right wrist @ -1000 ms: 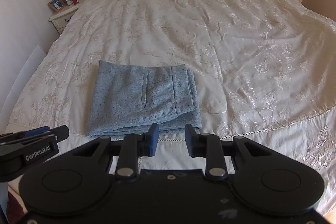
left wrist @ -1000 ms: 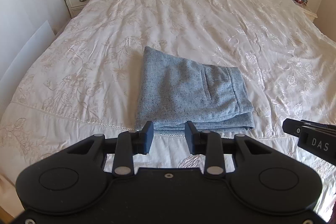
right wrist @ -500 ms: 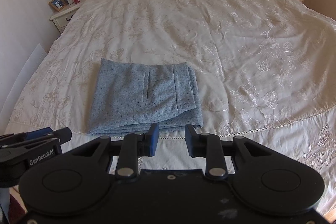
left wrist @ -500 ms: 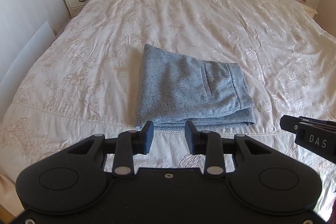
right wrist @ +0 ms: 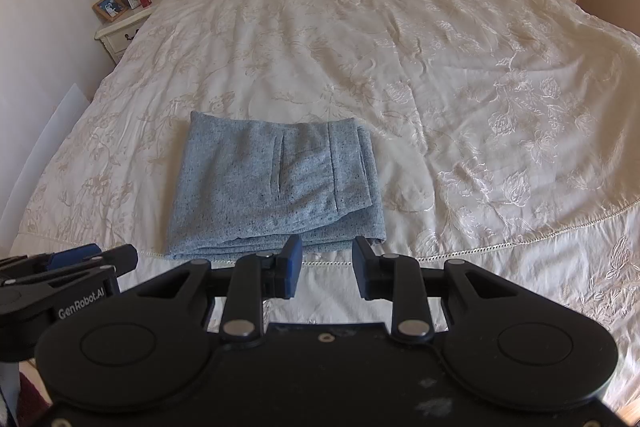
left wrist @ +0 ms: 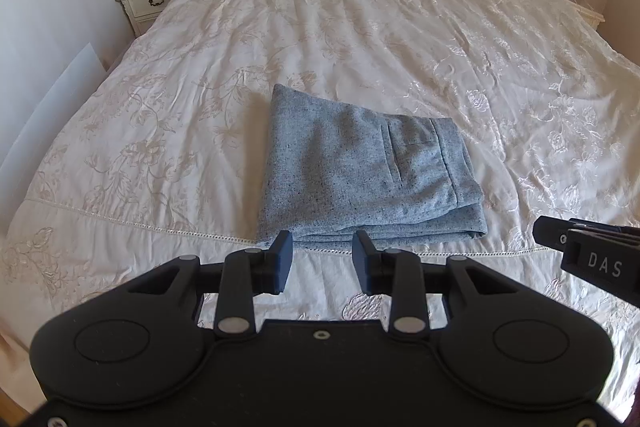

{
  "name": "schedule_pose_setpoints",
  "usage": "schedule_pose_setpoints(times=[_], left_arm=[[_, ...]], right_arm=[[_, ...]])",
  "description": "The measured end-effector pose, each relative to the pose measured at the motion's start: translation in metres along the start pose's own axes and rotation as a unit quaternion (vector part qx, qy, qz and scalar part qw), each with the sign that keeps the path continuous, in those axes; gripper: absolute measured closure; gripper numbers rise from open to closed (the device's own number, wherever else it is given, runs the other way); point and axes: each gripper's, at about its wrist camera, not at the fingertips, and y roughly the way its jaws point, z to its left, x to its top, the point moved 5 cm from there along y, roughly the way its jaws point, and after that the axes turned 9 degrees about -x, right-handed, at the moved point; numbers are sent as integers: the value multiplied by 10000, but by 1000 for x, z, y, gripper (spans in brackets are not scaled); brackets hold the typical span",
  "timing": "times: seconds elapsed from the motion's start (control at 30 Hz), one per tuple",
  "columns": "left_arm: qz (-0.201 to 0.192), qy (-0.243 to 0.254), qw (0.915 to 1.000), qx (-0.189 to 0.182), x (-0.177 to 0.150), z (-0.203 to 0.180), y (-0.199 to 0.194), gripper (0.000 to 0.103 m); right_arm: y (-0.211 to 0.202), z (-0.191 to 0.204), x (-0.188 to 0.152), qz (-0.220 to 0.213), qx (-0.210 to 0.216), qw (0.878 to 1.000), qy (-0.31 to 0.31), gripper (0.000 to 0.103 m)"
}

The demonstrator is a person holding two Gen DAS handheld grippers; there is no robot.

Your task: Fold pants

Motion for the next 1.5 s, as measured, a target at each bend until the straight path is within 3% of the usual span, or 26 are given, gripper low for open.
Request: schedule_pose_setpoints(times=[1.03, 1.5], left_arm=[[154, 243, 9996, -17, 4, -11, 13, 60], [124, 233, 9996, 29, 5, -17, 13, 59]], right_arm=[[25, -3, -7, 295, -133, 9994, 92, 73], [26, 0, -5, 254, 38, 9997, -40, 73]])
